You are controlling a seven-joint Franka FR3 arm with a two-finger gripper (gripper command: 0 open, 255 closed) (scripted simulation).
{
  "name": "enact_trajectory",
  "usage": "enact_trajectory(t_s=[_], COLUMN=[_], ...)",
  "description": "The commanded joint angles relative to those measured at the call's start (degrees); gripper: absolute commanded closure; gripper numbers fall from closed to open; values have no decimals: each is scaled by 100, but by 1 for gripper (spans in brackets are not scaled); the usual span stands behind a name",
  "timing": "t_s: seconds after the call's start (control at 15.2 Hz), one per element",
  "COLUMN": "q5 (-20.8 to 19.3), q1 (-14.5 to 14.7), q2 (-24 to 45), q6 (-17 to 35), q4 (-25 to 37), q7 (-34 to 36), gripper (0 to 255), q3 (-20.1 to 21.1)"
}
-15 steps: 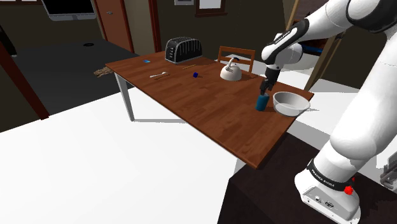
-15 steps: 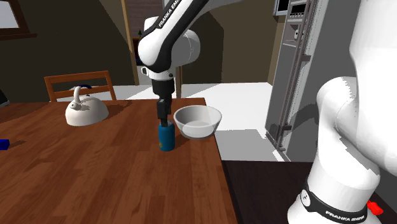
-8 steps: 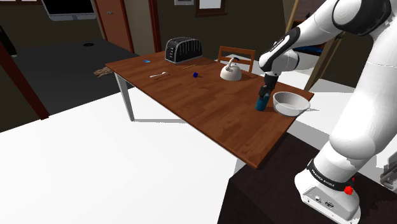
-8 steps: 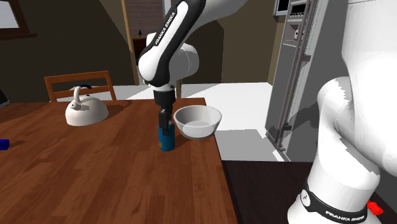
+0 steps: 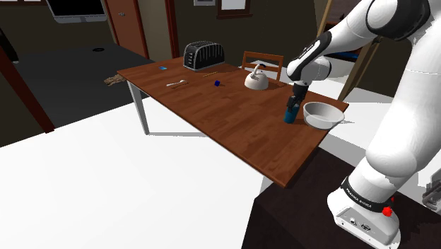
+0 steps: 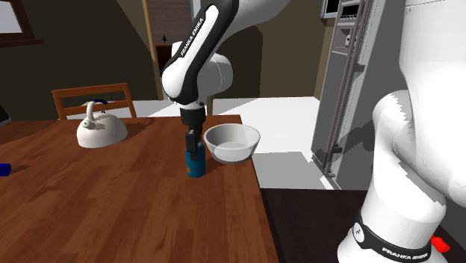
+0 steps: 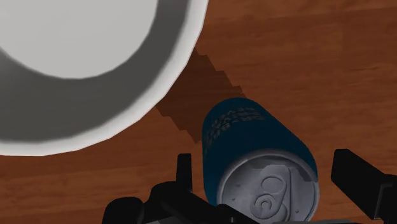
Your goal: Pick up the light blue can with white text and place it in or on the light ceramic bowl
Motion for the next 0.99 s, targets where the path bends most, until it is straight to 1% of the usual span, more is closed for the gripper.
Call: enact_trajectory(t_s=[0.0, 0.59, 0.92], q5=[0, 0, -233], q1=[0, 0, 56], q2=[0, 0, -316], q6=[0, 1, -347], q4=[0, 0, 67], q7=[0, 0, 161], gripper=[255, 255, 255], q3=[0, 0, -76])
